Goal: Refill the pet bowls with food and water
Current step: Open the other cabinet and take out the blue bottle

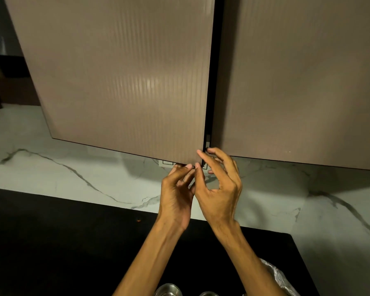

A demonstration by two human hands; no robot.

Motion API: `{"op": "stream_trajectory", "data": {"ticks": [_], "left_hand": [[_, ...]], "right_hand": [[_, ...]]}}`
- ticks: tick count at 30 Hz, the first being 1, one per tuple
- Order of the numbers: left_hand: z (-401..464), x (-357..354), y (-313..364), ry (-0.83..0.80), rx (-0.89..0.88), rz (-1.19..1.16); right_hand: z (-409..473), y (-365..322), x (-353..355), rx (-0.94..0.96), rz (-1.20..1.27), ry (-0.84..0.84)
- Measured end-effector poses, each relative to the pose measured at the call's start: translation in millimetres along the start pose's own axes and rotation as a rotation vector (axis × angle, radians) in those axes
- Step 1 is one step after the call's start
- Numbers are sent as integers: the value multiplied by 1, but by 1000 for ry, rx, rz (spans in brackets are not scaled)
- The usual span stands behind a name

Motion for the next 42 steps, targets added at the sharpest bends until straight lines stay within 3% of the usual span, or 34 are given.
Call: {"op": "stream_trajectory", "data": {"ticks": [21,42], "left_hand": [[-114,44,53,-80,101,-34],[-201,125,136,49,-42,-81]], "right_hand": [[-46,-147,8,6,-41,-11],[-87,-263,-45,122,179,-53]]}}
Point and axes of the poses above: each hand's wrist, its own z-axis towards the middle knuckle, its own x-axis out of the back of the hand, y = z × x, the point moved 7 cm from there along z, towards the middle knuckle, and after that the axes turned 8 degrees about z, right-handed, at the moved point
